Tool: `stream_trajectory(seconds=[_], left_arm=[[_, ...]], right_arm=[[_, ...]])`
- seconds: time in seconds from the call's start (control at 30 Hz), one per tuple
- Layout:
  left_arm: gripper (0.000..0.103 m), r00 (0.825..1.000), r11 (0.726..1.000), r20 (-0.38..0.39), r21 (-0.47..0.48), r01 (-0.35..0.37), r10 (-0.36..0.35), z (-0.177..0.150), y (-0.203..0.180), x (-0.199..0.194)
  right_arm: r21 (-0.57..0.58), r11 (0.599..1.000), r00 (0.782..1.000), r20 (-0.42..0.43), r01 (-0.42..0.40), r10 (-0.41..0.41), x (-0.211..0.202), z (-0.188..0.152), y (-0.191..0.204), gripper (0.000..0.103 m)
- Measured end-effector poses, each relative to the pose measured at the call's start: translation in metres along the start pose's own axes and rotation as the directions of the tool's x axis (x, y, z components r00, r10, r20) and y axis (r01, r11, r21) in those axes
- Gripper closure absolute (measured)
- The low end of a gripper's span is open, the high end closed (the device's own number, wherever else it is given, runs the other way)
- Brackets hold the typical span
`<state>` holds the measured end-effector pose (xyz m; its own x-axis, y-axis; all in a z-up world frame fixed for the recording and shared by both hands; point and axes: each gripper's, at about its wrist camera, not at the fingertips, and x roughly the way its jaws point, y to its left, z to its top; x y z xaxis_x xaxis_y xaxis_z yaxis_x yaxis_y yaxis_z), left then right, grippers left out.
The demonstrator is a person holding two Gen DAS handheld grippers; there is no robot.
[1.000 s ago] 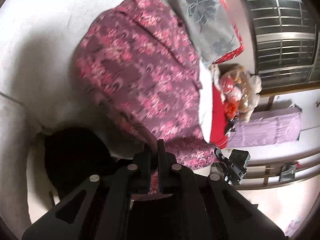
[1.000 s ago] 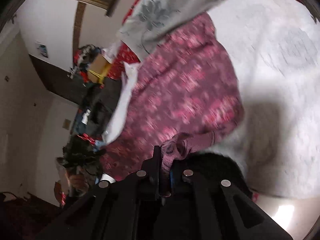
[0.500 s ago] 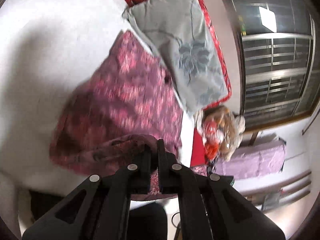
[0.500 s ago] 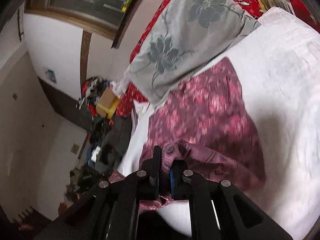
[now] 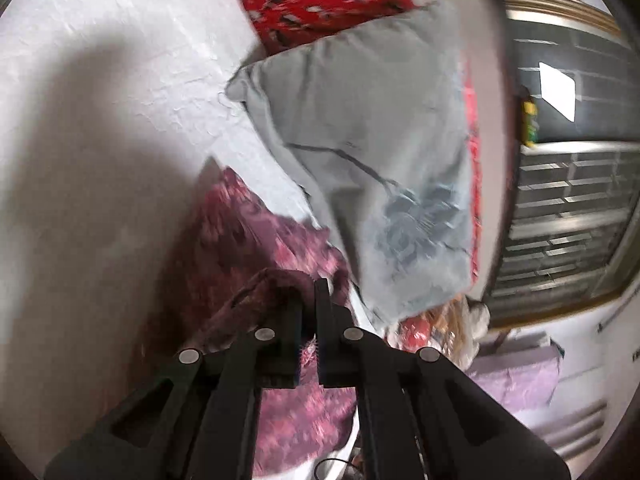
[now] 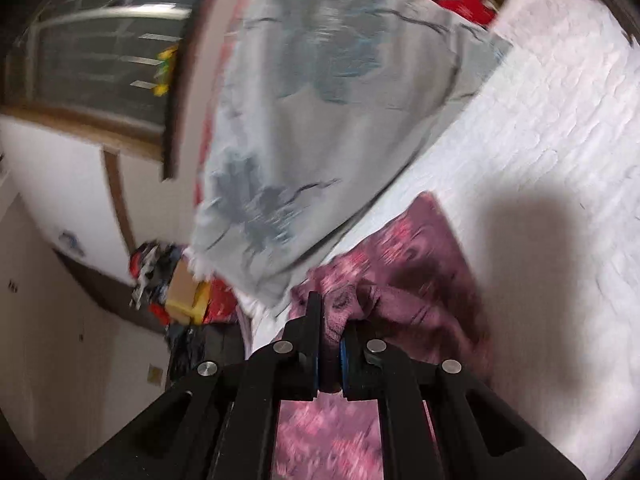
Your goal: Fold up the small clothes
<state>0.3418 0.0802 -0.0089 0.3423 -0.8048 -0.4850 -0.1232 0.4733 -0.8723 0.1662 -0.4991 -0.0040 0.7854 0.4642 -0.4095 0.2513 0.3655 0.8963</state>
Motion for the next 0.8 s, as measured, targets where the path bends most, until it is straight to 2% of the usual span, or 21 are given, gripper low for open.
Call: stream_trajectory(seconds=[0.07,0.1,0.13,0.2,0.23,0.27,0.33,0.4,0.43,0.57,0.63,0.67,0.7,0.73,0.77,0.8], left_arm=[[0.1,1.0,0.999,-0.012,-0.03,-0.012,0.012,0.013,0.004,0.012],[0.1,1.0,0.999,-0.014,-0.049,-0.006,0.006,0.019,0.004,0.016],[0.1,1.0,0.998,-0.016,-0.067,-0.001,0.0,0.023,0.004,0.017],[0.098,0.999,0.993,-0.017,-0.108,0.039,-0.041,0.031,0.004,0.016],[0.091,0.998,0.99,-0.012,-0.122,0.066,-0.068,0.033,0.004,0.015],[0.085,0.996,0.988,0.0,-0.129,0.084,-0.085,0.034,0.004,0.011],[0.05,0.994,0.987,0.059,-0.125,0.101,-0.095,0.034,0.004,-0.002],[0.043,0.989,0.988,0.118,-0.116,0.102,-0.089,0.032,0.007,-0.017],[0.043,0.988,0.988,0.127,-0.111,0.104,-0.089,0.03,0.008,-0.021],[0.043,0.992,0.998,0.125,-0.069,0.014,-0.005,-0.001,0.013,-0.018],[0.043,0.992,0.997,0.109,-0.039,-0.061,0.065,-0.018,0.014,-0.004],[0.043,0.986,0.992,0.107,-0.015,-0.125,0.126,-0.026,0.012,0.006],[0.043,0.975,0.981,0.113,0.021,-0.192,0.189,-0.033,0.01,0.015],[0.043,0.956,0.96,0.132,0.072,-0.272,0.261,-0.039,0.005,0.024],[0.043,0.93,0.928,0.162,0.128,-0.35,0.329,-0.046,-0.001,0.033],[0.043,0.905,0.894,0.196,0.179,-0.411,0.377,-0.052,-0.007,0.039]], right_arm=[[0.023,1.0,1.0,-0.003,0.016,-0.016,0.017,0.014,-0.006,0.096],[0.037,0.999,1.0,0.008,-0.003,0.003,0.022,0.02,-0.007,0.095],[0.057,0.998,0.999,0.03,-0.011,0.01,0.023,0.026,-0.008,0.091],[0.107,0.994,0.997,0.079,-0.029,0.021,0.022,0.036,-0.013,0.09],[0.119,0.992,0.995,0.097,-0.036,0.024,0.02,0.04,-0.014,0.086],[0.121,0.992,0.992,0.129,-0.018,0.002,0.014,0.042,-0.015,0.078],[0.107,0.994,0.987,0.163,-0.002,-0.015,0.001,0.043,-0.016,0.065],[0.083,0.996,0.982,0.184,0.039,-0.054,-0.014,0.041,-0.017,0.06],[0.068,0.995,0.979,0.182,0.077,-0.088,-0.018,0.039,-0.017,0.059],[-0.009,0.973,0.967,0.113,0.232,-0.229,-0.01,0.028,-0.016,0.056],[-0.029,0.965,0.962,0.088,0.26,-0.257,0.002,0.023,-0.015,0.056],[-0.043,0.96,0.959,0.073,0.277,-0.273,0.012,0.02,-0.012,0.056],[-0.066,0.953,0.954,0.056,0.296,-0.293,0.022,0.017,-0.008,0.056],[-0.097,0.94,0.945,0.037,0.327,-0.325,0.033,0.014,-0.003,0.056],[-0.128,0.926,0.934,0.029,0.356,-0.355,0.039,0.011,0.001,0.057],[-0.189,0.904,0.922,0.029,0.385,-0.386,0.045,0.008,0.009,0.065]])
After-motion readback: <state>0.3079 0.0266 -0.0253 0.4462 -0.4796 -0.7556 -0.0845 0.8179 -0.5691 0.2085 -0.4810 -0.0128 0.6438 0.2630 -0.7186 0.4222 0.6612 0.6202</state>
